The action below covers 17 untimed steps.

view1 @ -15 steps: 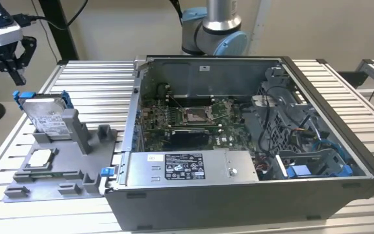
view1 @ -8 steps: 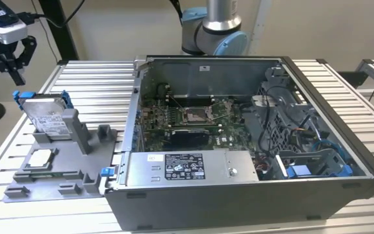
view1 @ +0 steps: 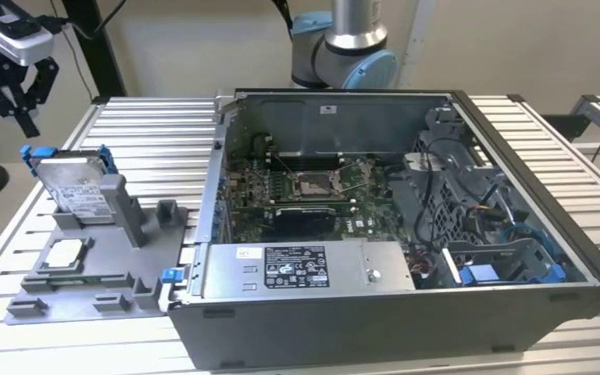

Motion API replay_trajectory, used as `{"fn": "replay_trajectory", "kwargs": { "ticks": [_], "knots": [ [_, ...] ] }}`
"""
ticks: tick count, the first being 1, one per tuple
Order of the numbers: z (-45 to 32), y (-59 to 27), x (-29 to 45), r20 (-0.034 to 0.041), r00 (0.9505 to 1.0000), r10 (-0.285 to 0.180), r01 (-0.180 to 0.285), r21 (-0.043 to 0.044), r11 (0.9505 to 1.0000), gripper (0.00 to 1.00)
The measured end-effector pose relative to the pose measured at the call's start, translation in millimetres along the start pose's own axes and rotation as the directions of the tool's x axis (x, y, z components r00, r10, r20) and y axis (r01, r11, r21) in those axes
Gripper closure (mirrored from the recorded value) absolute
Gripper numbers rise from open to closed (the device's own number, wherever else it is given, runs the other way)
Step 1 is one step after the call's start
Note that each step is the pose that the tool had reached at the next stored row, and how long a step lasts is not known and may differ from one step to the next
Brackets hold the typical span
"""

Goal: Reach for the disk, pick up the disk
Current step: 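Pick up the disk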

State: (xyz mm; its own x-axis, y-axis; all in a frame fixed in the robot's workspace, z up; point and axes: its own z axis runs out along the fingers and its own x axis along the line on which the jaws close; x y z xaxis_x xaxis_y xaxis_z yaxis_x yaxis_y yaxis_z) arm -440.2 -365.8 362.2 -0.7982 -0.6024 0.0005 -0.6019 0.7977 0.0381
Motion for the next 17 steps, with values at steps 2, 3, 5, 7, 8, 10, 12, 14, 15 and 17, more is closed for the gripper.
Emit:
{"fn": "replay_trajectory", "kwargs": {
  "ticks": [2, 3, 5, 7, 8, 10, 12, 14, 15, 17],
  "knots": [
    [0.0, 0.0, 0.0, -0.0013, 0.9993, -0.037, 0.037, 0.0001, 0.9993, 1.0],
    [0.0, 0.0, 0.0, -0.002, 0.9986, -0.054, 0.054, 0.0, 0.9986, 1.0],
    [0.0, 0.0, 0.0, -0.0034, 0.9959, -0.09, 0.09, -0.0001, 0.9959, 1.0],
    [0.0, 0.0, 0.0, -0.0048, 0.992, -0.126, 0.126, -0.0002, 0.992, 1.0],
    [0.0, 0.0, 0.0, -0.0055, 0.9895, -0.144, 0.144, -0.0003, 0.9895, 1.0],
    [0.0, 0.0, 0.0, -0.0069, 0.9837, -0.18, 0.18, -0.0005, 0.9837, 1.0],
    [0.0, 0.0, 0.0, -0.0082, 0.9763, -0.216, 0.216, -0.0008, 0.9764, 1.0],
    [0.0, 0.0, 0.0, -0.0096, 0.9677, -0.252, 0.252, -0.0011, 0.9677, 1.0],
    [0.0, 0.0, 0.0, -0.0103, 0.9631, -0.269, 0.269, -0.0012, 0.9632, 1.0],
    [0.0, 0.0, 0.0, -0.0116, 0.9528, -0.303, 0.303, -0.0016, 0.9529, 1.0]
  ]
}}
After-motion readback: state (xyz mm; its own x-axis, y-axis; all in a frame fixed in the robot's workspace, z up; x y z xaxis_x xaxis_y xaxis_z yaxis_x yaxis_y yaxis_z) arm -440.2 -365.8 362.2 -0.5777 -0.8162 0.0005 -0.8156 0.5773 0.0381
